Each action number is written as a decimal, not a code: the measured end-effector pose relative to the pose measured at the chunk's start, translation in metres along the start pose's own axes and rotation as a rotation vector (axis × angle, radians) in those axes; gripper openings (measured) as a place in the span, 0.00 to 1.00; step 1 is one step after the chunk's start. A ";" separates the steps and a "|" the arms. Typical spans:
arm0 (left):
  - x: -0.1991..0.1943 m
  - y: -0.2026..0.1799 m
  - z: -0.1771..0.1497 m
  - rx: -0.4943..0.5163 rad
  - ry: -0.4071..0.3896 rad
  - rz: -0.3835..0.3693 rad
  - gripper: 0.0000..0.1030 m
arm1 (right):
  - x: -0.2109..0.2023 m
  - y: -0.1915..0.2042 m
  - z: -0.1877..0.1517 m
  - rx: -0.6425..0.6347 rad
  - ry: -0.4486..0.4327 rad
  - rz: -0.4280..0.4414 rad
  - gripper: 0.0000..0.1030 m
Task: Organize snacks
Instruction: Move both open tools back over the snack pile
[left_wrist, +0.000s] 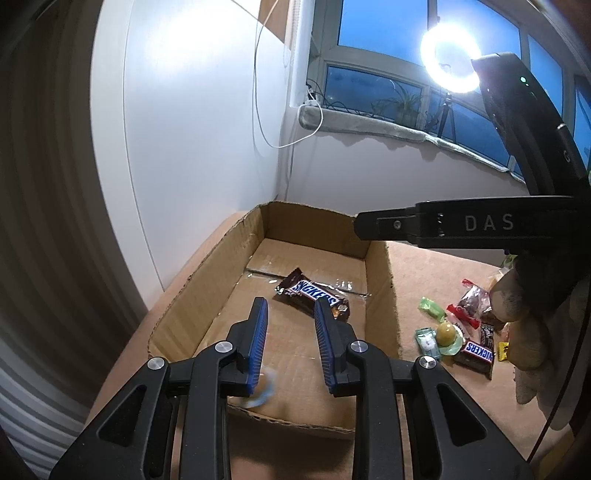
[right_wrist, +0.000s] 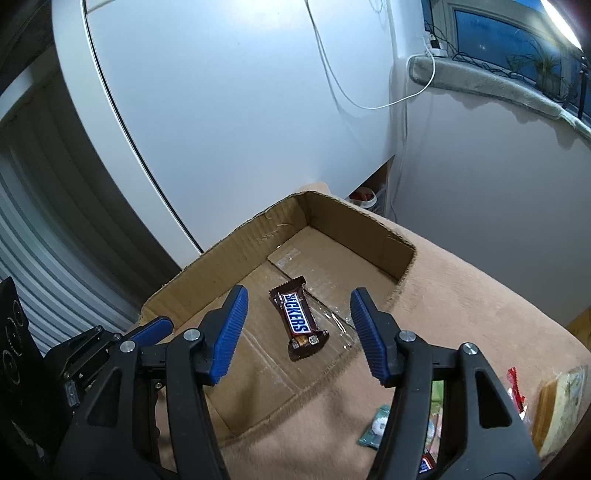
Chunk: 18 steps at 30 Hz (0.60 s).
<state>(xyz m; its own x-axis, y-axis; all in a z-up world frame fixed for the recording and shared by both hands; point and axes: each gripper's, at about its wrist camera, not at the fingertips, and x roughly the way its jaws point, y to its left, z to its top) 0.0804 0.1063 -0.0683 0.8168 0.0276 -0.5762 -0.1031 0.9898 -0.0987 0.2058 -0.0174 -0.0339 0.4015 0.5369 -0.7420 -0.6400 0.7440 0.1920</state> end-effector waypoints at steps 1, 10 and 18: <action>-0.002 -0.002 0.000 0.003 -0.004 -0.001 0.24 | -0.003 -0.001 -0.001 0.002 -0.003 0.000 0.59; -0.024 -0.006 0.002 -0.001 -0.046 0.005 0.24 | -0.043 -0.012 -0.015 0.011 -0.051 -0.022 0.59; -0.050 -0.001 0.001 -0.019 -0.082 0.028 0.24 | -0.091 -0.043 -0.040 0.049 -0.098 -0.066 0.59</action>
<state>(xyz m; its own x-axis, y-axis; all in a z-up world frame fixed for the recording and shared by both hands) 0.0401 0.1039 -0.0382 0.8570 0.0673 -0.5108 -0.1364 0.9857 -0.0991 0.1702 -0.1142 -0.0006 0.5054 0.5204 -0.6883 -0.5781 0.7964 0.1777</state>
